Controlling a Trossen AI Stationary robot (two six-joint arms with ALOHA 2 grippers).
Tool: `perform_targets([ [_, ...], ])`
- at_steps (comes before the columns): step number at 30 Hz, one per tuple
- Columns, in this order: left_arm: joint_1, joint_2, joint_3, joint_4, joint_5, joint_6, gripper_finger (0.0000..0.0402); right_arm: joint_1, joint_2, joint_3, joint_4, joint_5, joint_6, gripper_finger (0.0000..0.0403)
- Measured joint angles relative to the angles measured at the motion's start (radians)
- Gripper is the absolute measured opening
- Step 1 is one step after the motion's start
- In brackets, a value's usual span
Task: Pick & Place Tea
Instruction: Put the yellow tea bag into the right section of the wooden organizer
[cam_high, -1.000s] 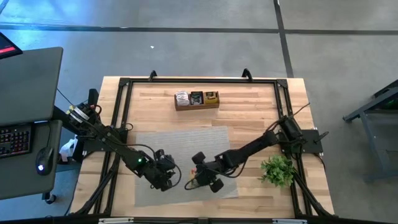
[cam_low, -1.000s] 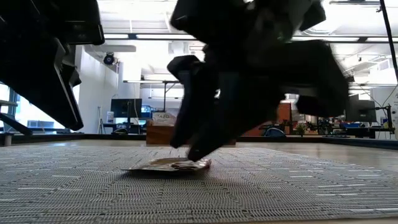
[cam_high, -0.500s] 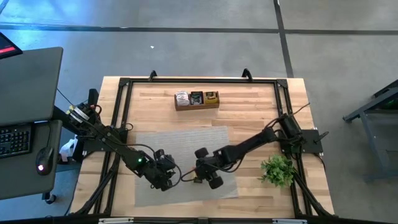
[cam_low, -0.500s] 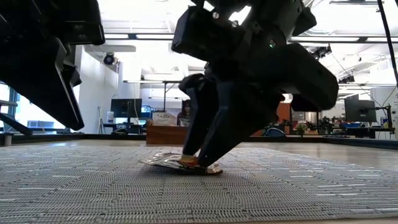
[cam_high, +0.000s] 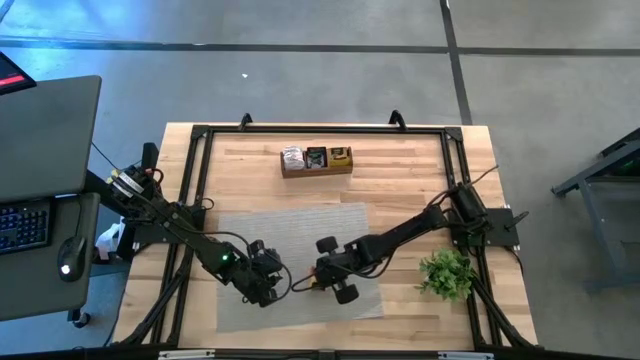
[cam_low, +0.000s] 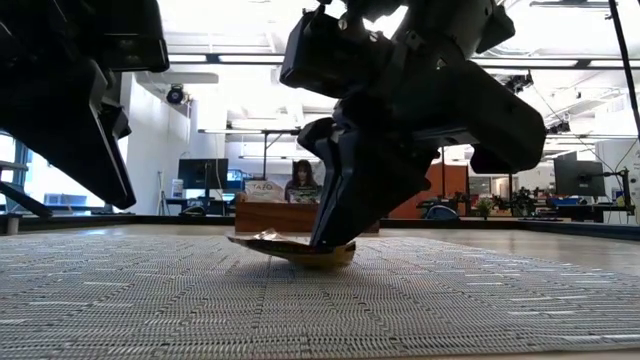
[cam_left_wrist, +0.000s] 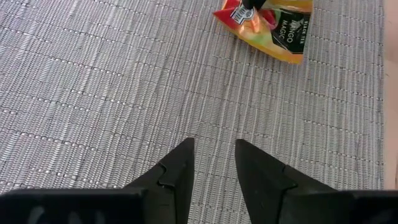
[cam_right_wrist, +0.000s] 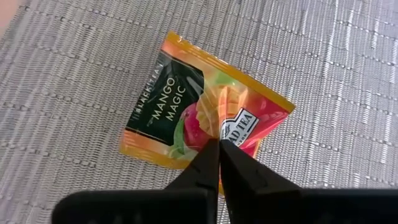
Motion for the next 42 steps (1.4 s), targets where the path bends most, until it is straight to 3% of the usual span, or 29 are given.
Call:
perform_targets([
  [8, 0.0, 0.0, 0.001, 0.017, 0.0, -0.039, 0.0115, 0.011, -0.056, -0.005, -0.01, 0.099, 0.063, 0.0003],
  [11, 0.0, 0.0, 0.001, 0.033, -0.002, -0.055, 0.0115, 0.011, -0.101, -0.004, -0.01, 0.202, 0.092, 0.0003],
  [15, 0.0, -0.001, 0.001, 0.066, -0.002, -0.052, 0.0115, 0.005, -0.158, -0.003, -0.018, 0.426, 0.134, 0.0003],
  [21, 0.0, -0.001, 0.001, 0.068, -0.003, -0.052, 0.0115, -0.052, -0.262, -0.002, -0.183, 0.956, 0.312, 0.0002],
  [24, 0.0, -0.001, 0.001, 0.068, -0.003, -0.052, 0.0115, -0.116, -0.31, -0.002, -0.315, 1.072, 0.473, 0.0002],
  [27, 0.0, -0.001, 0.001, 0.068, -0.004, -0.053, 0.0115, -0.195, -0.333, -0.001, -0.387, 1.019, 0.713, 0.0004],
  [30, 0.0, -0.001, 0.001, 0.071, -0.006, -0.054, 0.0115, -0.282, -0.329, -0.002, -0.393, 0.844, 0.838, 0.0003],
  [34, 0.0, -0.001, 0.001, 0.084, -0.006, -0.054, 0.0115, -0.407, -0.31, -0.001, -0.354, 0.577, 0.832, 0.0004],
  [42, 0.0, -0.001, 0.001, 0.094, -0.007, -0.053, 0.0115, -0.594, -0.297, -0.002, -0.254, 0.294, 0.831, 0.0006],
])
